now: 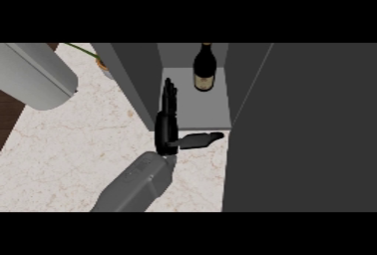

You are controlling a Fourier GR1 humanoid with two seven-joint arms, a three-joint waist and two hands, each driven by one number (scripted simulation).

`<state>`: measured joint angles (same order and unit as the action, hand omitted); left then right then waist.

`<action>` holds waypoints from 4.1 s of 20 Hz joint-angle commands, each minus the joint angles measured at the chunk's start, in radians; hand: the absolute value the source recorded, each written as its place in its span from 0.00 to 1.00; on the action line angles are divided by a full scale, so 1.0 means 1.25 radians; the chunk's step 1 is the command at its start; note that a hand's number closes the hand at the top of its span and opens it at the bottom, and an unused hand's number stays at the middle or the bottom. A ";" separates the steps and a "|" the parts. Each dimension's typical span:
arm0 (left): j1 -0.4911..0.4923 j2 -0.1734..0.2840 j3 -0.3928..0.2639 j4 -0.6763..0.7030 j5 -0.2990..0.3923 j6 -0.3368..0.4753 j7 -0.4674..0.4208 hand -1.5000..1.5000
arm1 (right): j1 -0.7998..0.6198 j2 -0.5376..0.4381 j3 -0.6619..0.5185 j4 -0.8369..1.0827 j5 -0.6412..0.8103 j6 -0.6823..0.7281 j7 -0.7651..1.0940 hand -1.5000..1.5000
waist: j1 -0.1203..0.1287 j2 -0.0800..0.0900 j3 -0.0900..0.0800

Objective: Pick up the wine, place it into the cabinet and close the cabinet

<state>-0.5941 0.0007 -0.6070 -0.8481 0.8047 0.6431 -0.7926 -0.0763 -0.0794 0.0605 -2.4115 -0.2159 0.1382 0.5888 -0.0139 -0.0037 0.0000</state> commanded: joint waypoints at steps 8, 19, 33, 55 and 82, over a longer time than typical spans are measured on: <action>0.213 0.000 -0.139 -0.349 -0.105 0.169 0.038 0.00 | 0.034 -0.002 0.004 -0.110 -0.004 -0.025 0.046 0.00 | 0.011 -0.001 0.000; 0.426 0.122 -0.218 -0.679 -0.220 0.264 0.117 0.00 | 0.022 -0.032 -0.051 -0.104 -0.069 -0.004 0.059 0.00 | 0.013 -0.001 0.000; 0.563 0.336 -0.213 -0.874 -0.216 0.083 0.133 0.00 | 0.039 -0.041 0.029 -0.102 -0.092 0.082 0.096 1.00 | 0.010 0.000 0.000; 0.789 0.574 0.123 -1.040 -0.029 -0.131 0.088 0.00 | 0.162 0.015 0.397 -0.131 -0.046 0.145 0.130 1.00 | 0.012 -0.002 -0.001; 0.842 0.660 0.362 -1.028 0.132 -0.347 0.191 0.00 | -0.254 0.059 0.702 0.082 0.266 -0.360 0.129 1.00 | 0.027 0.001 -0.002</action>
<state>0.4706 0.8218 -0.1634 -2.1163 0.9544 0.2261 -0.5902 -0.2271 -0.1321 0.8731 -2.3793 0.1036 -0.2460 0.7191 0.0126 -0.0053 -0.0032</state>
